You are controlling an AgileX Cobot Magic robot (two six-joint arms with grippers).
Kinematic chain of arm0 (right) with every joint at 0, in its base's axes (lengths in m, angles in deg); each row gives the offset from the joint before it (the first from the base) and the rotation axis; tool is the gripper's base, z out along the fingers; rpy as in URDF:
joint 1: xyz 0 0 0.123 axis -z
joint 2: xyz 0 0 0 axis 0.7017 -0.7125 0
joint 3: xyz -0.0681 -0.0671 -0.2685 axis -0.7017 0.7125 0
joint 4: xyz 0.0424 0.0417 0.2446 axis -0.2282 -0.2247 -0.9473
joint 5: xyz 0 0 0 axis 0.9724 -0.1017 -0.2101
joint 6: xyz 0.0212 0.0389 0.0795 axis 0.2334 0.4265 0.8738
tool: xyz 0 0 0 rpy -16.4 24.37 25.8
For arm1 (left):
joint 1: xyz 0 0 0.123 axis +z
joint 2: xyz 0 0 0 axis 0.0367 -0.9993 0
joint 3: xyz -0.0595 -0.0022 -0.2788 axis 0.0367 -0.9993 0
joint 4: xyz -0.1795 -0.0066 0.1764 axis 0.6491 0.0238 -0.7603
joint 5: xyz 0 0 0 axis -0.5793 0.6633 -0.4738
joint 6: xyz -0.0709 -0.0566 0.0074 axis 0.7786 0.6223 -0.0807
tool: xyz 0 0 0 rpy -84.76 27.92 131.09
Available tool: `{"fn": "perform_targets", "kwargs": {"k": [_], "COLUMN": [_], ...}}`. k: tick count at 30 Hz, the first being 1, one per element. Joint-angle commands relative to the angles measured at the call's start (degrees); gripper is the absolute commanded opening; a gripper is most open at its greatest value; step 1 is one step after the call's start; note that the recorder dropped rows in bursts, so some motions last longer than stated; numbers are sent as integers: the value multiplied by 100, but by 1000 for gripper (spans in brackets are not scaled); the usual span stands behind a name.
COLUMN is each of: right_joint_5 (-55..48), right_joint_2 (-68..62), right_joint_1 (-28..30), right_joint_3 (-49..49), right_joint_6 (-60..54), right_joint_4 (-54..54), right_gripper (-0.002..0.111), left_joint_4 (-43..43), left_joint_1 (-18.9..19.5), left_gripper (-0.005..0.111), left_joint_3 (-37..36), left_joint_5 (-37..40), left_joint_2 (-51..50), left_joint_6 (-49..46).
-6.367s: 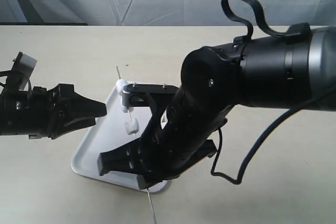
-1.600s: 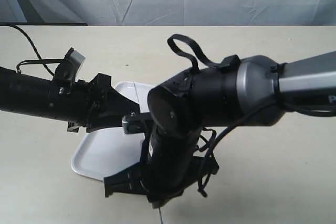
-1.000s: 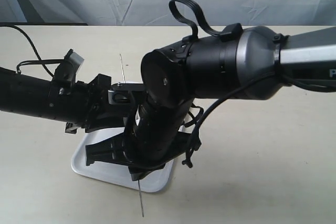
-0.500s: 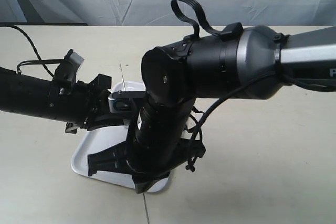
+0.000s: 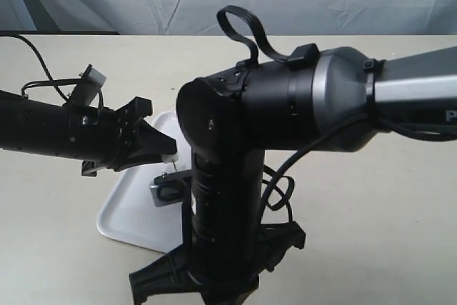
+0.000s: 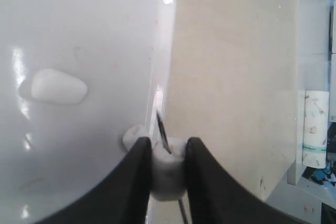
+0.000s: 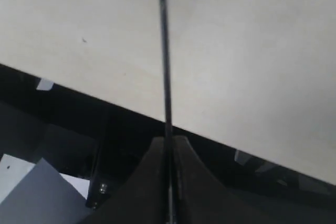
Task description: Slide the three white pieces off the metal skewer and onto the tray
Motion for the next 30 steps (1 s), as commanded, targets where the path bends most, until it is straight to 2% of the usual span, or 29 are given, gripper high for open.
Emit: {"fn": "perform_targets", "kwargs": {"k": [1,11,16,19,21,24,27,30], "right_joint_5": [-190,-190,-190,-190,-190,-190,114,459], "right_joint_2": [7,7,7,7,7,-6,-41,-213], "right_joint_1": [-235,-659,-659,-659,-659,-433,78,456], "right_joint_3": [-13,142,366,390,390,390,390,363], "right_joint_6": [26,339,722,782,782,782,283,100], "right_joint_4": [33,115,828,1197,1485,1768,1618,1460], "right_gripper": [-1,-1,-1,-1,-1,-1,-1,-1], "left_joint_4": [101,79,-24,-12,-24,-233,-1122,-1626], "left_joint_1": [-12,-12,-12,-12,-12,103,393,560], "left_gripper": [23,23,43,43,38,20,4,0], "left_joint_3": [15,15,15,15,15,15,15,15], "left_joint_5": [-166,-189,-360,-389,-418,-363,-334,-386], "left_joint_2": [5,5,5,5,17,344,1132,1694], "left_joint_6": [-32,-32,-8,-48,-125,-132,298,791]}}
